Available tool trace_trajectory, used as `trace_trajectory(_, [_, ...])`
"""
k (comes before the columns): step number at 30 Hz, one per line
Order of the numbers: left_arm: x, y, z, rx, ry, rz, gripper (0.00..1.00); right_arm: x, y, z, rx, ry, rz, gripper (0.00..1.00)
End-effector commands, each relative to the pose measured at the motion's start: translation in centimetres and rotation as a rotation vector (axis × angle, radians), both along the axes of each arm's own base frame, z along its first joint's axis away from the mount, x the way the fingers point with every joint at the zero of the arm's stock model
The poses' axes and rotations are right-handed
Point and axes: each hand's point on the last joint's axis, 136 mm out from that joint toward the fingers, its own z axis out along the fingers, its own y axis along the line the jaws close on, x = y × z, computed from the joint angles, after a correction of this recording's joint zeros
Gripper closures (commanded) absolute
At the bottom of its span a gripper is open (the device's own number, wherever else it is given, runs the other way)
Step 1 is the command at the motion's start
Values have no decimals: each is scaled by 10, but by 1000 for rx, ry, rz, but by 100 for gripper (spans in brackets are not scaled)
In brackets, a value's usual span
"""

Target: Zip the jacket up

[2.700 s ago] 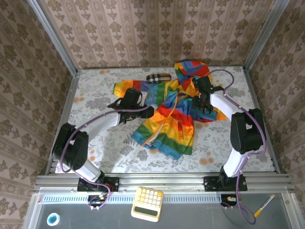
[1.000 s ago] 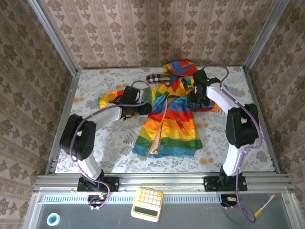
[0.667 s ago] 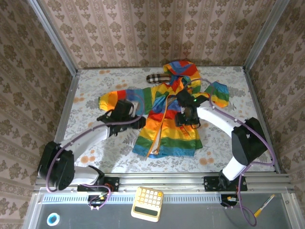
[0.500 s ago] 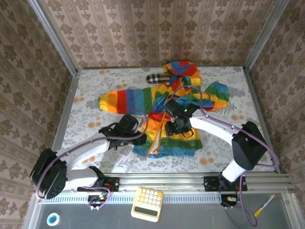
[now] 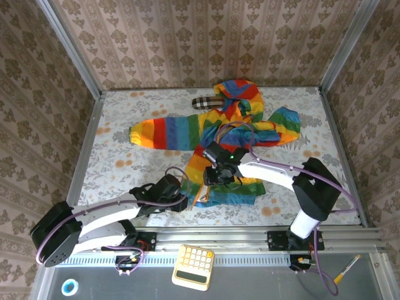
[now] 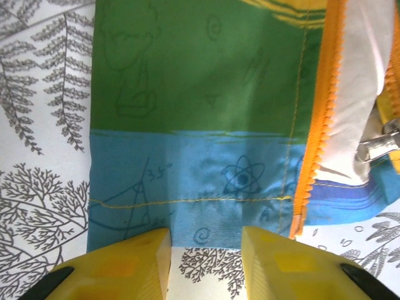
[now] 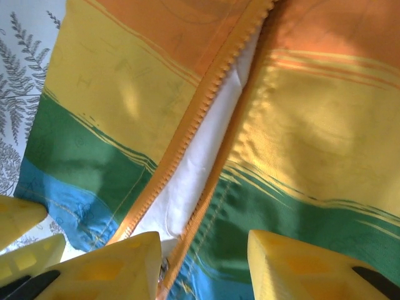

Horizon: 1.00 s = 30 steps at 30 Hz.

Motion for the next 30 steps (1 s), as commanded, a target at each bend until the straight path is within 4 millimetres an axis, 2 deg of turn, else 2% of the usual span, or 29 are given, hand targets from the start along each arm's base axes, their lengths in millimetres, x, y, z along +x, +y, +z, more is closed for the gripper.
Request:
trace_trajectory(1, [0, 1, -3, -25, -8, 23, 66, 3, 27, -8, 42, 35, 0, 61])
trace_trajectory(6, [-5, 5, -9, -28, 1, 19, 67, 3, 49, -26, 48, 69, 1, 61])
trace_trajectory(10, [-7, 4, -11, -60, -1, 28, 68, 3, 58, -35, 50, 90, -2, 62])
trace_trajectory(18, [-9, 1, -12, -71, 5, 26, 69, 4, 50, -26, 31, 50, -18, 66])
trace_trajectory(21, [-9, -2, -10, -82, 3, 22, 69, 6, 45, -22, 24, 25, -21, 73])
trace_trajectory(23, [-8, -4, -8, -87, -1, 16, 69, 7, 47, -19, 33, 15, -6, 88])
trace_trajectory(25, [-7, -5, -6, -86, -8, 12, 70, 8, 49, -15, 41, 10, 4, 96])
trace_trajectory(30, [-4, -11, 11, -102, -20, -2, 69, 12, 39, 0, 7, -31, 19, 99])
